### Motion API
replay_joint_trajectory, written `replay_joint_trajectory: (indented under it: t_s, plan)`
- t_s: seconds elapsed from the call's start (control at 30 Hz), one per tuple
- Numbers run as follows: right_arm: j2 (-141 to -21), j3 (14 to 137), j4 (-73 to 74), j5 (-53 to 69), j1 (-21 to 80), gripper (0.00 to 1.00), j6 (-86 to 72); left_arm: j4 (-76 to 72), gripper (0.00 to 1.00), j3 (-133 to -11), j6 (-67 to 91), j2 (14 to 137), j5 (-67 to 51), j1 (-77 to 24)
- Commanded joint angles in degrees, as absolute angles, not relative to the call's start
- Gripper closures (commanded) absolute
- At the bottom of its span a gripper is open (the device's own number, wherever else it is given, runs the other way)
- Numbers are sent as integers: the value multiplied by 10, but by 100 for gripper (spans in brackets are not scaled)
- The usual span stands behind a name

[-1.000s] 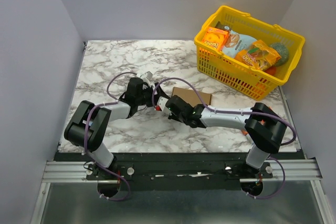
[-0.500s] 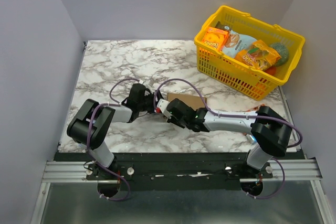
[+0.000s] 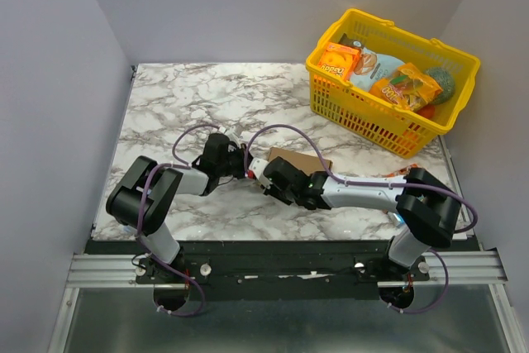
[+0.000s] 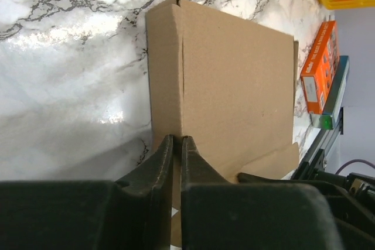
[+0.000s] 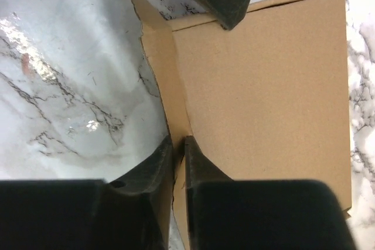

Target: Fold the paper box

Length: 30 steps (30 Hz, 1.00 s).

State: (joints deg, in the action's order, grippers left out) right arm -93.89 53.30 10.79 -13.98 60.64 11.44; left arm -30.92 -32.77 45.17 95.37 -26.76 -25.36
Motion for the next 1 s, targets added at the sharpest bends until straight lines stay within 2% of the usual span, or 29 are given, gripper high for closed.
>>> replay_joint_trajectory:
  t_s: [0.0, 0.1, 0.17, 0.27, 0.3, 0.53, 0.67, 0.83, 0.97]
  plan:
    - [-911, 538, 110, -112, 612, 55, 76, -306, 93, -328, 442, 961, -278, -268]
    - [-890, 549, 129, -123, 613, 33, 69, -309, 99, -326, 435, 955, -279, -269]
    - [-879, 563, 146, -131, 613, 29, 66, -309, 100, -328, 430, 950, -280, -271]
    - [-869, 578, 157, -137, 609, 17, 62, -304, 100, -330, 421, 946, -280, -274]
    - [-867, 583, 158, -129, 606, 9, 60, -304, 100, -330, 418, 945, -281, -274]
    - [-867, 631, 206, -69, 506, 8, 2, -299, 100, -309, 402, 901, -262, -276]
    - [-849, 633, 242, -55, 439, 8, -111, -273, 100, -288, 403, 850, -207, -276]
    - [-791, 572, 230, 15, 336, 8, -230, -244, 100, -268, 403, 791, -163, -275]
    - [-716, 513, 202, 5, 309, 6, -256, -222, 100, -266, 405, 777, -154, -271]
